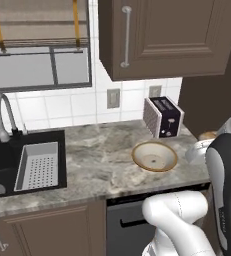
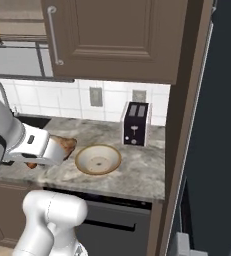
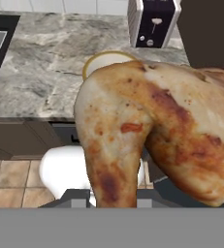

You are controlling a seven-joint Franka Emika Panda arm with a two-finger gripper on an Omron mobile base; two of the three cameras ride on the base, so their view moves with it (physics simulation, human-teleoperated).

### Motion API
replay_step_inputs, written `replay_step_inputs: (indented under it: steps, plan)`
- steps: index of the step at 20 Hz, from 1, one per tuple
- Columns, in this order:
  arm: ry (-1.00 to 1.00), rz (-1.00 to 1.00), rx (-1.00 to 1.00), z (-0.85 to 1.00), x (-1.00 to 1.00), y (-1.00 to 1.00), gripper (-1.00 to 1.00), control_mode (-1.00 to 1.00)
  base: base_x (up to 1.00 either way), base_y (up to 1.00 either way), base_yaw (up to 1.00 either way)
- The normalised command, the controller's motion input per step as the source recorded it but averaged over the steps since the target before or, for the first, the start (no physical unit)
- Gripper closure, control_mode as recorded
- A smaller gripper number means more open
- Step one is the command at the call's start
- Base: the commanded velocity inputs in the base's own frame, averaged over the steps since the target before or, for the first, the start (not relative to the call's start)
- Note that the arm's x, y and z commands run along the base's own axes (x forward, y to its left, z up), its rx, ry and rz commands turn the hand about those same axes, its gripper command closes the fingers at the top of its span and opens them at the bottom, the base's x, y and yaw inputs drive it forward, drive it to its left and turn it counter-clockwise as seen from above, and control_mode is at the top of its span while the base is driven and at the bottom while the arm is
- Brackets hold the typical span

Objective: Take the bell pepper, chicken drumstick, and orange from the freezer and place them in the bowl on the counter.

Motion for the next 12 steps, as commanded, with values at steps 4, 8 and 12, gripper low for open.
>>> replay_step_inputs:
  steps: [4, 8, 12]
  plan:
    - [0.00, 0.00, 0.00, 0.00, 0.00, 0.00, 1.00, 1.00, 0.35, 0.00, 0.00]
    - [0.00, 0.00, 0.00, 0.00, 0.00, 0.00, 1.00, 1.00, 0.30, 0.00, -0.02]
    - [0.00, 0.00, 0.00, 0.00, 0.00, 0.00, 1.00, 1.00, 0.38, 0.00, -0.01]
